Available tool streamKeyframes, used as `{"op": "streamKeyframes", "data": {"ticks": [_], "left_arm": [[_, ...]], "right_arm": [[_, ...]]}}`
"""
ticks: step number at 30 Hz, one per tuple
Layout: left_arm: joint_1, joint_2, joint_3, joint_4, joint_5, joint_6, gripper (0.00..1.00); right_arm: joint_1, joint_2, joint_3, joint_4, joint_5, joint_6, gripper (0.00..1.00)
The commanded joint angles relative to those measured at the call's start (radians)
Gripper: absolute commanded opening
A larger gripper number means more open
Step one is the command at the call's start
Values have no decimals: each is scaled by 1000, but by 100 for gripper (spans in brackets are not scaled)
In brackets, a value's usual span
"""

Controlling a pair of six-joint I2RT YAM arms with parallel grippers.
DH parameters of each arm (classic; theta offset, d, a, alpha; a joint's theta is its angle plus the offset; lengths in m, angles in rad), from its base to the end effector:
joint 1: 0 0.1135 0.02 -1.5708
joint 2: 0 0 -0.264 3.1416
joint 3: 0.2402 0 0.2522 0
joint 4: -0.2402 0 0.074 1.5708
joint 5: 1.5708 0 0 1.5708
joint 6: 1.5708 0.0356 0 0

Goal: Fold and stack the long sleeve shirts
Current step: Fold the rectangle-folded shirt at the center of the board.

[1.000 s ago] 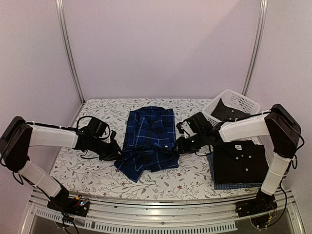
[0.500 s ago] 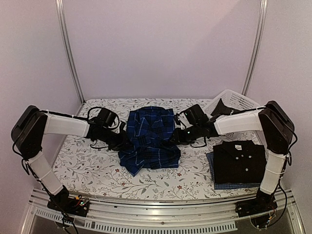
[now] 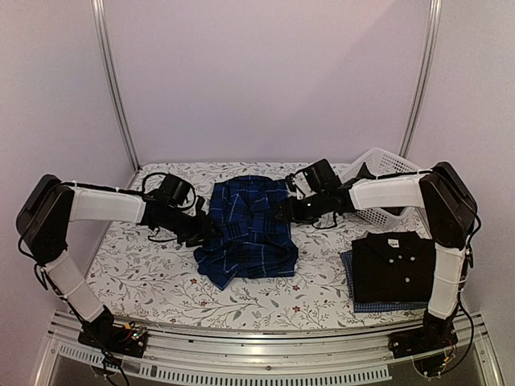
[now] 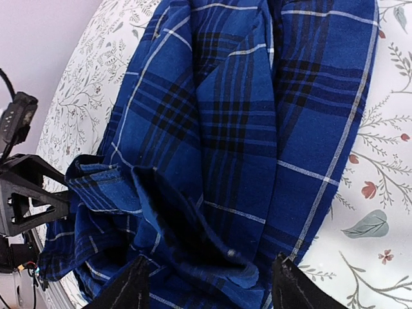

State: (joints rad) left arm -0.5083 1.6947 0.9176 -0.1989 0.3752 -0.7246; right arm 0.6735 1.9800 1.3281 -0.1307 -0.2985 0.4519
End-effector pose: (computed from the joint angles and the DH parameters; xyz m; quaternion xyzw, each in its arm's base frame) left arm 0.2814 -0.1717 0.1578 -0.0471 0.9397 -0.3119 0.1318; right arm 0.3317 0.2781 0.1786 -0.1577 0.9012 0.3187 0.2479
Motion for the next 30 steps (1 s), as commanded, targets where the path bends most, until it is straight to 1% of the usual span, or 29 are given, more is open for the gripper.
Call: {"op": "streamKeyframes", "data": {"ticks": [1, 4, 7, 8, 10, 11, 15, 18, 21, 25, 27, 30], "left_arm": [[19, -112, -15, -40, -53, 29, 55], [38, -154, -46, -52, -60, 34, 53], [43, -180, -65, -53, -41, 52, 48], [42, -183, -67, -53, -30, 58, 45], [41, -186, -81, -65, -24, 63, 40], [39, -191, -97, -71, -24, 61, 39], [39, -259, -201, -51, -23, 38, 43], [37, -303, -252, -37, -14, 17, 47], [35, -349, -298, -10, -9, -6, 48], [24, -416, -374, 36, 5, -28, 52], [21, -454, -415, 85, 28, -39, 54], [-3, -512, -464, 145, 48, -67, 57]], "right_arm": [[-2, -27, 19, -62, 35, -48, 66], [0, -65, -13, -82, 71, -62, 67], [-1, -116, -53, -94, 114, -68, 68], [0, -131, -60, -100, 120, -69, 68], [0, -154, -82, -109, 111, -71, 66], [5, -163, -99, -114, 105, -70, 66], [42, -239, -200, -113, 98, -73, 66], [74, -288, -283, -104, 84, -68, 66], [109, -321, -343, -91, 91, -71, 67], [139, -371, -407, -52, 105, -63, 72], [157, -391, -424, -36, 128, -61, 74], [172, -410, -444, 0, 141, -60, 75]]}}
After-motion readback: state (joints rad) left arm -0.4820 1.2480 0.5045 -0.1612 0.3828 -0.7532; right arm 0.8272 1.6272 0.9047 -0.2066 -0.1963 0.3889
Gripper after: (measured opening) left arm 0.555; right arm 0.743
